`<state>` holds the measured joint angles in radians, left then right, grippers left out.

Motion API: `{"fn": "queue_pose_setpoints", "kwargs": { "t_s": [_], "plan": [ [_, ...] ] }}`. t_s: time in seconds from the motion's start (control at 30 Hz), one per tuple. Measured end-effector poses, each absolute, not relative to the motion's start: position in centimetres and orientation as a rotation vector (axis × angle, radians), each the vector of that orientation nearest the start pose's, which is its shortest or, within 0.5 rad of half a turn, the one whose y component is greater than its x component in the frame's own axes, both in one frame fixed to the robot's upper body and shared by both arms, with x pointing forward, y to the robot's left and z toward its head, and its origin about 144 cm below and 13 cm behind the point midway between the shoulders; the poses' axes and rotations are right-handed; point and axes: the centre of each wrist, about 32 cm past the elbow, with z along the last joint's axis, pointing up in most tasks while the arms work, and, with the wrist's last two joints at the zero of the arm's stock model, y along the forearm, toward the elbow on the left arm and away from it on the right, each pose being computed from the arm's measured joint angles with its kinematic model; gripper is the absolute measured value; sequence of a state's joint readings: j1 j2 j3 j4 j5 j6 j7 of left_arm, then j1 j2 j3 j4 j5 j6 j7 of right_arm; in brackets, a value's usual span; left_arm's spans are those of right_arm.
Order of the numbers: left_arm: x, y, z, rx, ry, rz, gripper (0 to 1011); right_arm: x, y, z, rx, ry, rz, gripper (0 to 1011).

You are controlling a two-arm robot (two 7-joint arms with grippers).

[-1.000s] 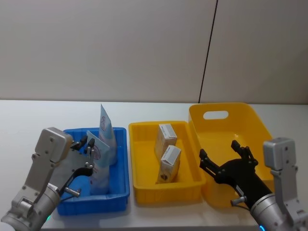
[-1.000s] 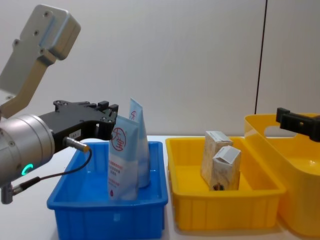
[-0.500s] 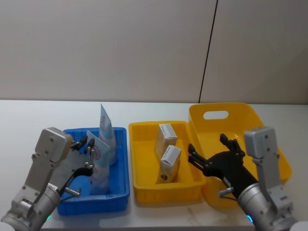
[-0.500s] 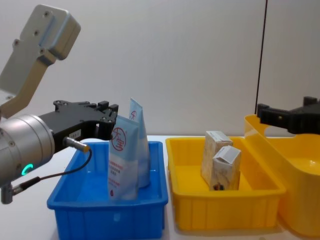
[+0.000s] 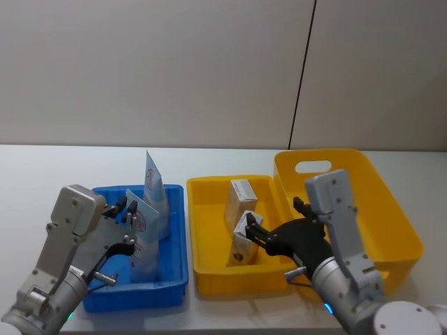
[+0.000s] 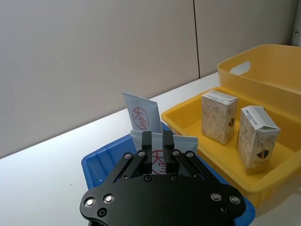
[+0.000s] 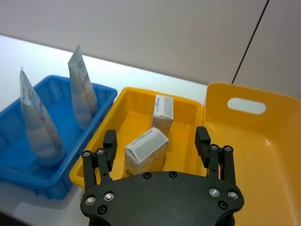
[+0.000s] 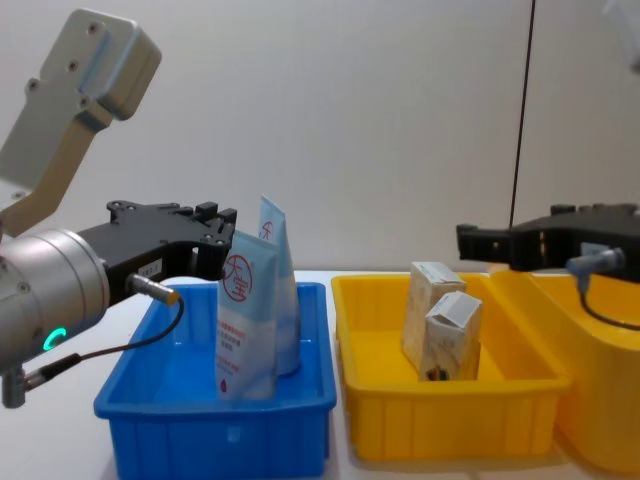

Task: Bimanual collaborative sorting of washing and personal care products

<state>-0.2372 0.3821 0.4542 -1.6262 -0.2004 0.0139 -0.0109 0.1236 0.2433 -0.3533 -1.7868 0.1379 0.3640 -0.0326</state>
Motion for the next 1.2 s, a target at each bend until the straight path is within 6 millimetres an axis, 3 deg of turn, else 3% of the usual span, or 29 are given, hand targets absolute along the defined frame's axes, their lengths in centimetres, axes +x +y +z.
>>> {"fn": "queue_pose_setpoints", "kwargs": {
  "t_s": [0.4,1.2],
  "plan": [
    [49.2,19.8,120.4,0.061,-0.268,1.124,135,47.9,-14.9,122.0,-0.300,0.003,-1.293,1006],
    [49.2,19.8,120.4,0.061,-0.268,1.124,135,50.7,-12.6,120.7,-0.405,0.051,-1.318,1006]
  ]
}}
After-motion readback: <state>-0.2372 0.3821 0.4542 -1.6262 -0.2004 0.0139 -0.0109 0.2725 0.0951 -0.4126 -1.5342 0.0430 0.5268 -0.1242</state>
